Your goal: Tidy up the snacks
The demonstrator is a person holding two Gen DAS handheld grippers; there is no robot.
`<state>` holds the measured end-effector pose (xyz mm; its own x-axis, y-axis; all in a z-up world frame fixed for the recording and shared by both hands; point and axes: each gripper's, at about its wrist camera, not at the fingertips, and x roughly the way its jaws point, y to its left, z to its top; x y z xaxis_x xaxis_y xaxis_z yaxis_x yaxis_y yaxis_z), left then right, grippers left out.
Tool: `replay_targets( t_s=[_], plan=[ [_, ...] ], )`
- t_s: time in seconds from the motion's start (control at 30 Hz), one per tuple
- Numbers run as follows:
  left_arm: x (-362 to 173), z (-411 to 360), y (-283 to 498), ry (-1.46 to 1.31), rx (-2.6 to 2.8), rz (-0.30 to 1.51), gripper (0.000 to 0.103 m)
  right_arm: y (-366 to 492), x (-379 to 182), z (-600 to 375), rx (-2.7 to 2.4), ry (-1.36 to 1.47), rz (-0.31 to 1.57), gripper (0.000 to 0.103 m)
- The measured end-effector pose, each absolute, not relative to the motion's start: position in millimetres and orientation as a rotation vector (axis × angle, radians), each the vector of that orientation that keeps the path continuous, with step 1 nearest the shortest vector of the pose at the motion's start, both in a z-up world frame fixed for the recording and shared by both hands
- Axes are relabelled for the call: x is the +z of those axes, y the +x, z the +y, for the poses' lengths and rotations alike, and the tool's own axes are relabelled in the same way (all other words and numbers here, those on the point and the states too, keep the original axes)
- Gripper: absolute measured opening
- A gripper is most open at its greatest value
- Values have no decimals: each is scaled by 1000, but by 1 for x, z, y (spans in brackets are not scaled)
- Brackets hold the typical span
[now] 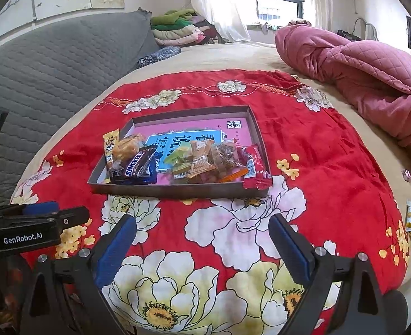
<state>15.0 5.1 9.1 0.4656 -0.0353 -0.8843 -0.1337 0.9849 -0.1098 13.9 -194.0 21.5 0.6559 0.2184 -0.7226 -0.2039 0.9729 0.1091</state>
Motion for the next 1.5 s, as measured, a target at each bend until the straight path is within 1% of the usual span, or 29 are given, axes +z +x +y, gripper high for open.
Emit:
replay_targets(
  t_s=[1.5],
  plan=[
    [2, 6, 16, -144, 80, 1132, 73, 14, 22, -196, 234, 26, 820, 96]
  ],
)
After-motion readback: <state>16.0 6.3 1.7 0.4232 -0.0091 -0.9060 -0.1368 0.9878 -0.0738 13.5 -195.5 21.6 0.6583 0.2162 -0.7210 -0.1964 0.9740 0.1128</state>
